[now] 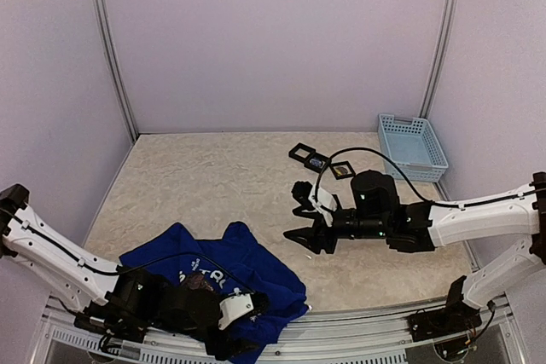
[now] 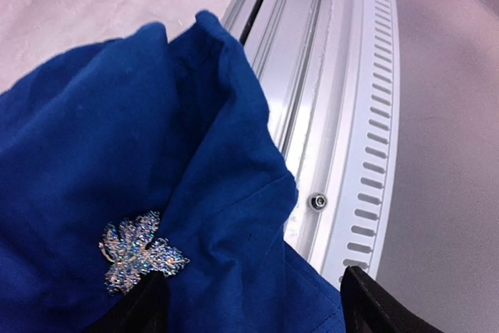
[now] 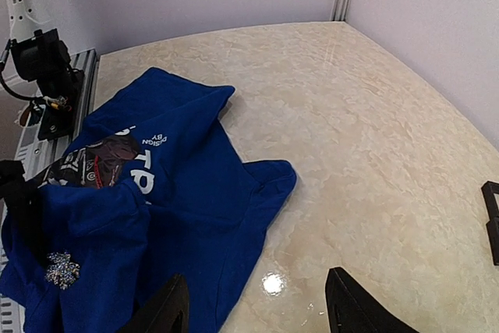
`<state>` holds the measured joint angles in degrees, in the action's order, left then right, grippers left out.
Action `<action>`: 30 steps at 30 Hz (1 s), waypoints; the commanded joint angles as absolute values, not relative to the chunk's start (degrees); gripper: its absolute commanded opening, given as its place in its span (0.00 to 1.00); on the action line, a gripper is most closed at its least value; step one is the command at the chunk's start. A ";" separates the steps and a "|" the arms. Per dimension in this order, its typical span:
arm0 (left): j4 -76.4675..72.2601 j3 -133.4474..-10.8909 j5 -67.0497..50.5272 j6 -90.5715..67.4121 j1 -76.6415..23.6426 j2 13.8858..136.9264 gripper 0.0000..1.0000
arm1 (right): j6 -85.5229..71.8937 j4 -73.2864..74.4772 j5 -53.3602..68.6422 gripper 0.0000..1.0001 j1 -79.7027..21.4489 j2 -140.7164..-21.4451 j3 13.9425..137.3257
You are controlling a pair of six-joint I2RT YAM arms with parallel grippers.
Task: Remove the brooch from the garment
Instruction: Adjust the crumpled clothing at the center of the board.
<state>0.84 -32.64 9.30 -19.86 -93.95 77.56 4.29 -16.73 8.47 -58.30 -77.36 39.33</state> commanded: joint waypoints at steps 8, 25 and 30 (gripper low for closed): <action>17.31 -29.37 22.12 -39.97 -90.02 55.03 0.99 | 10.67 -5.05 12.68 0.62 -65.71 -89.17 48.74; 18.96 -28.20 11.00 -43.04 -81.45 58.21 0.98 | 12.27 2.82 12.83 0.58 -69.35 -101.40 56.96; 11.50 -27.76 5.88 -39.86 -79.27 61.76 0.63 | 11.15 0.24 4.78 0.58 -69.36 -99.22 55.26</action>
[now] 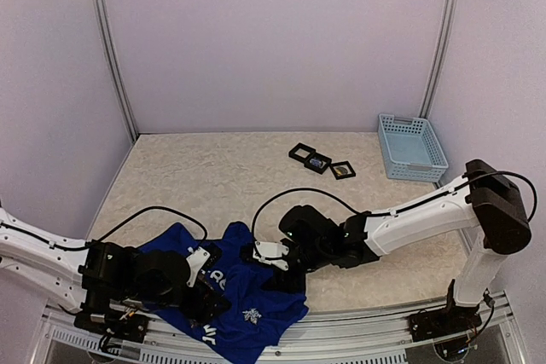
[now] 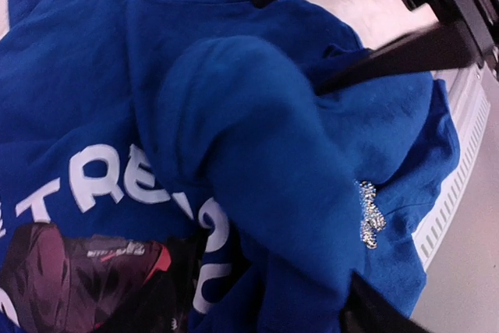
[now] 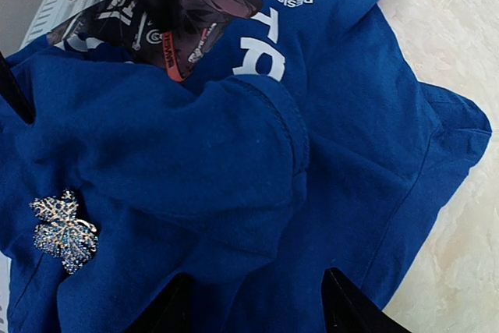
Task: Remove the brooch from the garment
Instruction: Adjust the crumpled clothing at the center of the board, then pick up the crumpled clothing from the center of the board, then pass from the left arm to the right
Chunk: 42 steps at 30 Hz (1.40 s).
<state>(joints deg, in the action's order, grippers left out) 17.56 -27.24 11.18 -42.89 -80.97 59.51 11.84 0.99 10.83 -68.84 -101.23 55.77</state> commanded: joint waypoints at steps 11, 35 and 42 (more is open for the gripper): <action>7.39 -37.05 3.51 -25.72 -73.96 66.89 0.00 | 7.21 -11.31 -12.64 0.59 -69.36 -86.77 46.24; -10.26 -16.42 -30.82 -13.84 -49.75 37.76 0.00 | 5.39 -16.36 0.52 0.53 -70.92 -88.32 46.15; -10.89 -16.78 -29.91 -13.63 -49.75 40.71 0.00 | 2.29 -16.22 -1.48 0.50 -73.66 -93.32 49.34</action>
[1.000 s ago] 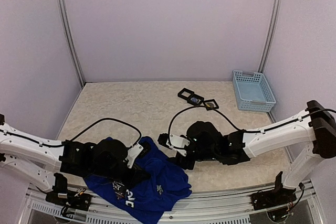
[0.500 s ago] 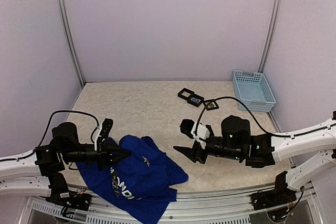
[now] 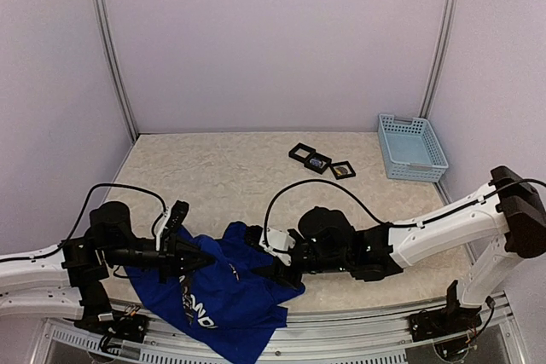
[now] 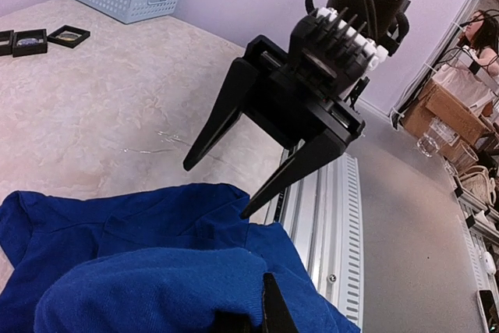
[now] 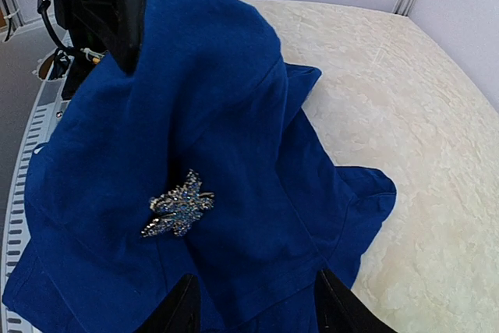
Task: Remove the brooch from the garment
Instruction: Pass from the left arm to the right
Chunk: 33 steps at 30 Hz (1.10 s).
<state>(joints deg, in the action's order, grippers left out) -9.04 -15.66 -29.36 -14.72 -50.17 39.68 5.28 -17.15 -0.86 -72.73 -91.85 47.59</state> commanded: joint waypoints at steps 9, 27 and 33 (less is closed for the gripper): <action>-10.99 -16.02 -28.19 -13.62 -49.75 39.20 0.00 | 0.18 -16.42 -4.09 0.47 -76.28 -97.42 51.85; -11.27 -15.03 -22.02 -14.43 -49.75 37.71 0.00 | -1.06 -17.04 -5.50 0.52 -78.92 -98.28 53.00; -13.09 -15.12 -24.92 -14.50 -49.79 40.03 0.00 | -1.84 -18.65 -7.41 0.52 -79.21 -97.30 52.16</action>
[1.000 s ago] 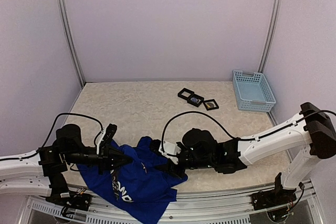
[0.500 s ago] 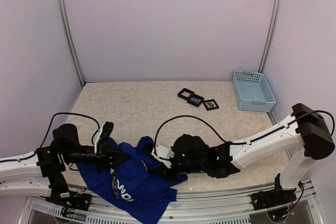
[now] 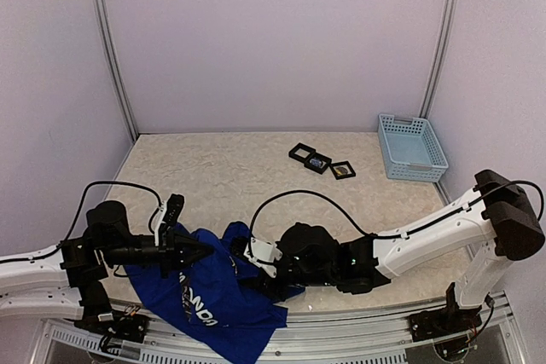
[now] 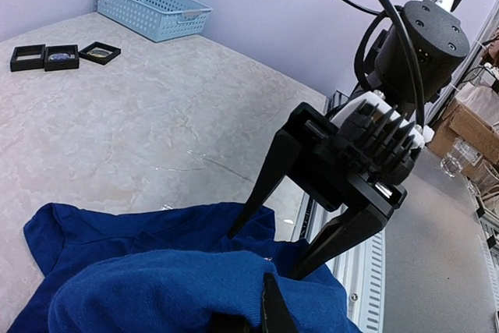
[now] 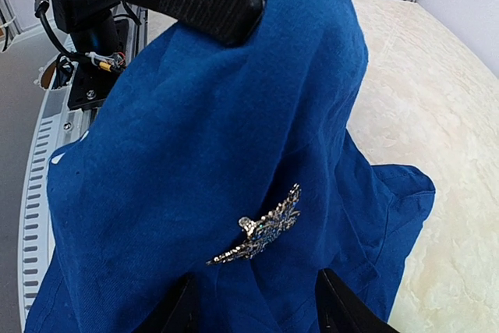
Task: Remove the brooch from the garment
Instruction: Pass from the left arm to the right
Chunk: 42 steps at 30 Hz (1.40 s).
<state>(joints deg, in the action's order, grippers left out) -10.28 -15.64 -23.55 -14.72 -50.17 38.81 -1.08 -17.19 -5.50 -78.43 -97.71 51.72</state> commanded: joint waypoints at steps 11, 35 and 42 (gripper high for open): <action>-14.71 -15.56 -25.24 -14.26 -51.02 43.06 0.00 | -2.17 -19.51 -7.47 0.52 -80.19 -97.65 52.21; -15.61 -15.82 -23.80 -13.01 -54.36 43.67 0.00 | -3.85 -15.80 -12.41 0.37 -80.42 -102.40 56.08; -14.78 -15.86 -23.81 -12.74 -54.49 42.34 0.00 | -3.96 -16.18 -13.52 0.17 -80.42 -101.97 55.66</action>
